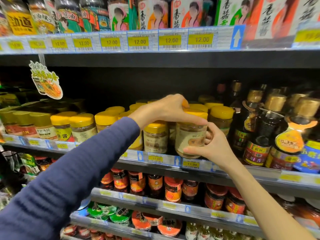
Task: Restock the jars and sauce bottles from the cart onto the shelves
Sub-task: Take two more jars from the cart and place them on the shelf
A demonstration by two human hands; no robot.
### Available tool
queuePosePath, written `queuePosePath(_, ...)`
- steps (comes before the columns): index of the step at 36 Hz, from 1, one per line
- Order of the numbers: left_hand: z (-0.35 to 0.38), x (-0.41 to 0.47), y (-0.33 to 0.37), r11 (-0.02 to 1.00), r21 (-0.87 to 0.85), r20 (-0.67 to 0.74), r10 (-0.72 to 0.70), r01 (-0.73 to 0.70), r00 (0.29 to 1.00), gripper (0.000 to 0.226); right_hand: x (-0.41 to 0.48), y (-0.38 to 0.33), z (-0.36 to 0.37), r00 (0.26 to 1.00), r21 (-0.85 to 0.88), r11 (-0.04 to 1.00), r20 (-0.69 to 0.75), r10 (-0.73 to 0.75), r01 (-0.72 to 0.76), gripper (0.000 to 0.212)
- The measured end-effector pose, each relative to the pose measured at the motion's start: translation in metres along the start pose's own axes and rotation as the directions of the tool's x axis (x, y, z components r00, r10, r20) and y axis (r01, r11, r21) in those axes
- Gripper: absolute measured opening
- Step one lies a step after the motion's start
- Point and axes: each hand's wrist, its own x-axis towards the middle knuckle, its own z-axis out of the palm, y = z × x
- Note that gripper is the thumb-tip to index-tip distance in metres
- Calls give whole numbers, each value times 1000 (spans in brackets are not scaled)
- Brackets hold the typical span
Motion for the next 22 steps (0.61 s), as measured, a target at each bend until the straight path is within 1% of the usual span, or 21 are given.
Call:
queuePosePath(3, -7, 8, 6, 997, 80, 36, -10, 7, 999, 92, 0, 2, 0, 1000, -15, 1000, -5, 2, -2, 73)
queuePosePath(7, -12, 11, 10, 990, 142, 42, 15, -21, 999, 83, 0, 5, 0, 1000, -20, 1000, -14, 12, -12, 84)
queuePosePath(11, -16, 13, 10, 993, 117, 30, 9, -13, 1000, 74, -1, 3, 0, 1000, -8, 1000, -25, 0, 0, 84)
queuePosePath(15, -17, 16, 6, 995, 101, 42, -3, -1, 999, 79, -3, -1, -1, 1000, -1, 1000, -2, 2, -2, 96)
queuePosePath(18, -17, 17, 5, 997, 81, 63, -3, -2, 998, 75, -8, 0, -2, 1000, -15, 1000, 16, 16, -16, 87)
queuePosePath(20, -15, 17, 4, 996, 85, 82, -10, 3, 997, 70, -15, 2, -4, 999, -52, 998, 27, 29, -27, 90)
queuePosePath(22, -12, 19, 2, 996, 89, 99, -5, -4, 995, 73, -24, 3, -6, 998, -128, 991, 38, 44, -39, 92)
